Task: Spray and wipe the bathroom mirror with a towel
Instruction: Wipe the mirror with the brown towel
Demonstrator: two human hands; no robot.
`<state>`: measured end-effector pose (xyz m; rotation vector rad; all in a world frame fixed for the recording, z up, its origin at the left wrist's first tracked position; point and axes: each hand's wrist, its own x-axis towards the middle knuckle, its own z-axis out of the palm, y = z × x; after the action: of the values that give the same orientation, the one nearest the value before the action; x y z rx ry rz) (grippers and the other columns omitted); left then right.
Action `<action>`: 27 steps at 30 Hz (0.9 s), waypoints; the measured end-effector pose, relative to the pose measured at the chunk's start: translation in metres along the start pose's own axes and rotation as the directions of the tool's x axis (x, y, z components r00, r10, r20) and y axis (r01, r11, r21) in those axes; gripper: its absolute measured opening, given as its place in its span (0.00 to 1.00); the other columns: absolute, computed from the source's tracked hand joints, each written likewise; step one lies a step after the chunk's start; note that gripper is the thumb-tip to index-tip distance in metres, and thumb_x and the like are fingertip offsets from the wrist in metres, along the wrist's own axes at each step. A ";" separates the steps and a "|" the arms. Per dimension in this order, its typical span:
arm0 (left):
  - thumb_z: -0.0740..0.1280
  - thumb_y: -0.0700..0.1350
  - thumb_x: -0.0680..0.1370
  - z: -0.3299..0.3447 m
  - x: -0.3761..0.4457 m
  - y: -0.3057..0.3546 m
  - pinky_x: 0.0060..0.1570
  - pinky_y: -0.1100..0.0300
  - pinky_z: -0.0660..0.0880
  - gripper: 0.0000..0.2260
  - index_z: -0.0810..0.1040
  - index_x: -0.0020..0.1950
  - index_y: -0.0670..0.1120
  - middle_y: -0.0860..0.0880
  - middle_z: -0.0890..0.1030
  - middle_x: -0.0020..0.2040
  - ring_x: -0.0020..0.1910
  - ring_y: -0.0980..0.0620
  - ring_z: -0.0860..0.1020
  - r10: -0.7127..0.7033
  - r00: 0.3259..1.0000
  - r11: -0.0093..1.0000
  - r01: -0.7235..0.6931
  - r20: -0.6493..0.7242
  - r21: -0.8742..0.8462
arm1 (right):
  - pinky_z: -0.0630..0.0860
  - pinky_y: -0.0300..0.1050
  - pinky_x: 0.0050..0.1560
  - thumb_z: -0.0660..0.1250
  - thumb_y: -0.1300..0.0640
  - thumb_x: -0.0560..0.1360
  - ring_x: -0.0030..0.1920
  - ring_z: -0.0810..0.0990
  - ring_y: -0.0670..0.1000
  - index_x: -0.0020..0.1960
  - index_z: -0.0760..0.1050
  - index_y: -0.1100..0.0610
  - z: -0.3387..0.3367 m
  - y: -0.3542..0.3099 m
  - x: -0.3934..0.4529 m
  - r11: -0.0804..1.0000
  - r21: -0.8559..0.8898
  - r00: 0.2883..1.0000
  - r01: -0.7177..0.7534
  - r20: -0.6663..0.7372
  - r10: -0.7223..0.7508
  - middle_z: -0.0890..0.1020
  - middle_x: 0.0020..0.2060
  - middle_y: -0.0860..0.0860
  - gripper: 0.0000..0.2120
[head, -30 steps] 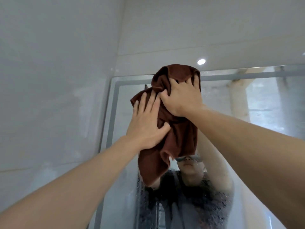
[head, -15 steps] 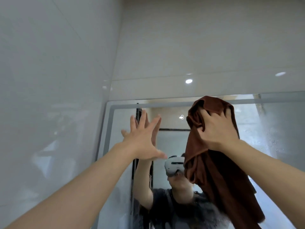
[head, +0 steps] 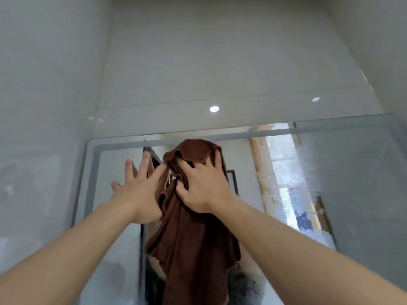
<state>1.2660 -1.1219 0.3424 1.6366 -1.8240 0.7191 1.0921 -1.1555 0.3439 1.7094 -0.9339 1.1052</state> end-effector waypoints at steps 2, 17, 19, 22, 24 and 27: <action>0.73 0.66 0.63 0.000 -0.003 0.002 0.73 0.28 0.53 0.58 0.27 0.73 0.69 0.53 0.24 0.78 0.78 0.37 0.30 0.004 1.000 1.000 -0.004 -0.013 0.013 | 0.43 0.74 0.76 0.57 0.40 0.74 0.74 0.66 0.65 0.76 0.64 0.46 -0.008 0.022 -0.010 0.996 -0.024 0.997 -0.081 0.008 0.081 0.77 0.70 0.55 0.32; 0.78 0.69 0.56 -0.006 0.006 0.126 0.76 0.32 0.48 0.72 0.23 0.76 0.54 0.47 0.32 0.81 0.80 0.38 0.33 0.286 0.957 0.951 -0.278 -0.039 0.138 | 0.45 0.71 0.77 0.53 0.40 0.74 0.77 0.63 0.64 0.80 0.58 0.47 -0.049 0.133 -0.054 0.981 -0.117 0.987 -0.157 0.003 0.158 0.74 0.72 0.55 0.35; 0.79 0.69 0.55 0.001 0.009 0.128 0.75 0.29 0.48 0.73 0.22 0.75 0.54 0.44 0.27 0.79 0.78 0.35 0.30 0.270 0.963 0.936 -0.266 0.012 0.232 | 0.46 0.70 0.78 0.52 0.39 0.73 0.76 0.64 0.64 0.79 0.60 0.48 -0.058 0.164 -0.067 0.972 -0.143 0.982 -0.187 -0.008 0.187 0.75 0.71 0.56 0.36; 0.79 0.68 0.56 0.004 0.009 0.129 0.74 0.27 0.46 0.74 0.21 0.74 0.53 0.42 0.24 0.77 0.76 0.33 0.28 0.252 0.967 0.930 -0.255 0.046 0.266 | 0.45 0.70 0.77 0.49 0.37 0.73 0.79 0.59 0.62 0.80 0.57 0.46 -0.075 0.207 -0.074 0.947 -0.152 0.959 -0.283 -0.013 0.284 0.69 0.76 0.57 0.37; 0.80 0.67 0.56 0.002 0.009 0.134 0.73 0.26 0.45 0.74 0.22 0.75 0.51 0.41 0.23 0.76 0.76 0.32 0.28 0.239 0.969 0.930 -0.248 0.066 0.272 | 0.43 0.71 0.77 0.51 0.38 0.75 0.80 0.56 0.64 0.81 0.53 0.45 -0.079 0.214 -0.068 0.935 -0.121 0.943 -0.333 -0.020 0.333 0.65 0.78 0.58 0.35; 0.81 0.65 0.56 0.000 0.010 0.141 0.72 0.25 0.45 0.74 0.23 0.75 0.50 0.40 0.22 0.75 0.75 0.30 0.27 0.209 0.973 0.933 -0.228 0.098 0.279 | 0.42 0.73 0.76 0.55 0.41 0.78 0.78 0.59 0.68 0.81 0.52 0.46 -0.074 0.196 -0.038 0.920 -0.103 0.925 -0.379 -0.002 0.381 0.67 0.76 0.61 0.33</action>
<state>1.1248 -1.1140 0.3477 1.6668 -2.0489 1.0856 0.8821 -1.1477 0.3773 1.4916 -1.3516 1.2673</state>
